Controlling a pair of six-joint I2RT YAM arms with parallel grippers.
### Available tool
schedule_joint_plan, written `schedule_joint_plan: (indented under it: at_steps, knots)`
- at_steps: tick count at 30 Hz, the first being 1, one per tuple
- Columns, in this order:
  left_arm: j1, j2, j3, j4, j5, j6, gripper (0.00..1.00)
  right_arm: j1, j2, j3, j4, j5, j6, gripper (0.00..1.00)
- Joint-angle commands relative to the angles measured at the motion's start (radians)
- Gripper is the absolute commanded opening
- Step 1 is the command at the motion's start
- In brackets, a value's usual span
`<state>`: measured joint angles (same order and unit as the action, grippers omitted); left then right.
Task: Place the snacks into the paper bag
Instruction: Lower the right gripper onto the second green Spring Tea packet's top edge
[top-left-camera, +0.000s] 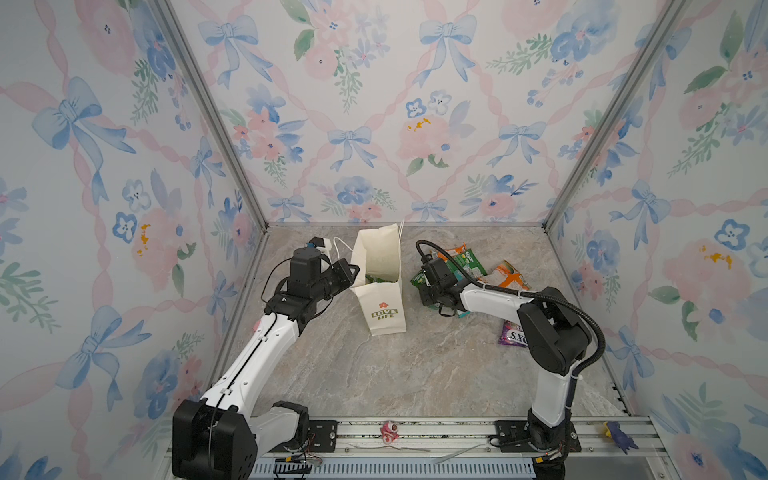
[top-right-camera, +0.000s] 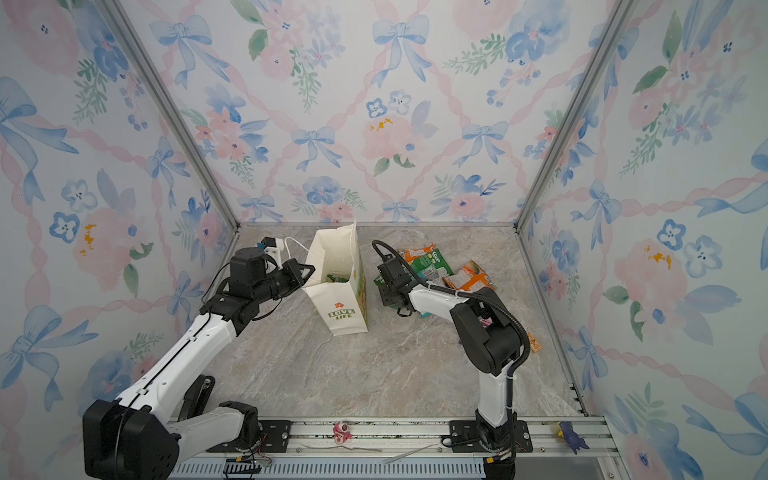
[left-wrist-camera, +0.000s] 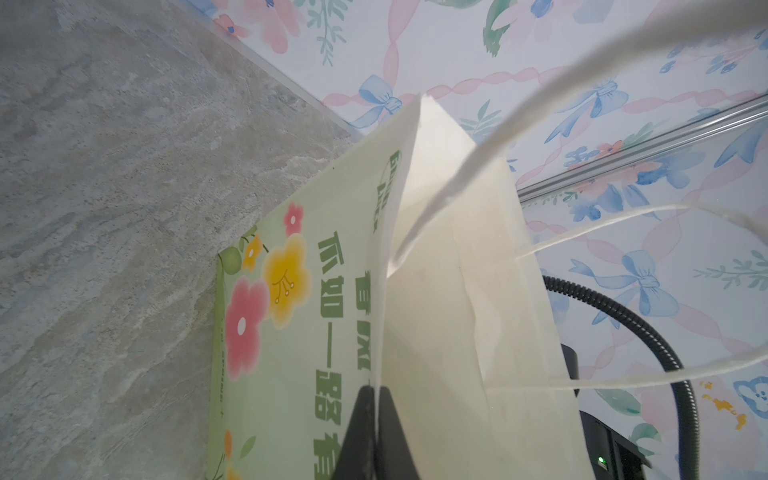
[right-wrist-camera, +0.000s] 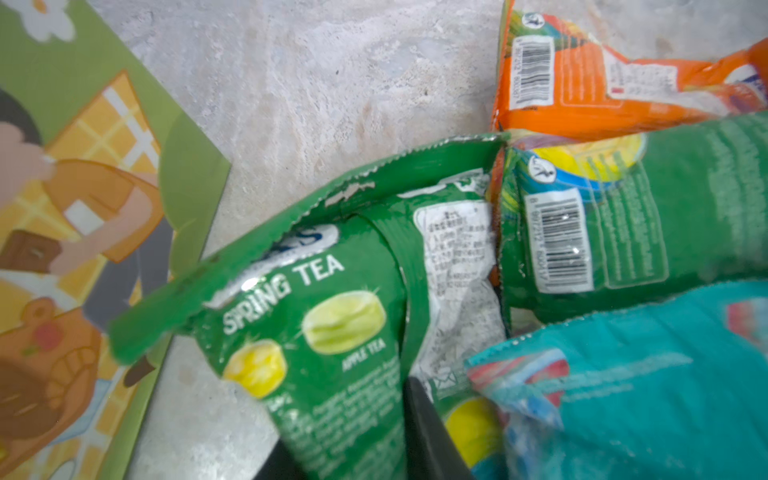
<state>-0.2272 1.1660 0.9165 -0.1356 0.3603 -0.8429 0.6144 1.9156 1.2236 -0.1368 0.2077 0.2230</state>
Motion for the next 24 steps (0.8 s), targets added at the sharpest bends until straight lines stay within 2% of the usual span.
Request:
schedule_joint_plan:
  at_steps: [1, 9, 24]
  knots:
    - [0.006, 0.005, -0.011, -0.013, 0.015, 0.012, 0.0, -0.023, -0.042, -0.022, 0.001, -0.08, 0.024, 0.27]
    - [0.006, 0.004, -0.013, -0.013, 0.016, 0.012, 0.0, -0.056, -0.078, -0.034, 0.026, -0.179, 0.034, 0.15]
    - [0.005, -0.001, -0.01, -0.012, 0.022, 0.008, 0.0, -0.152, -0.194, -0.078, 0.086, -0.367, 0.059, 0.07]
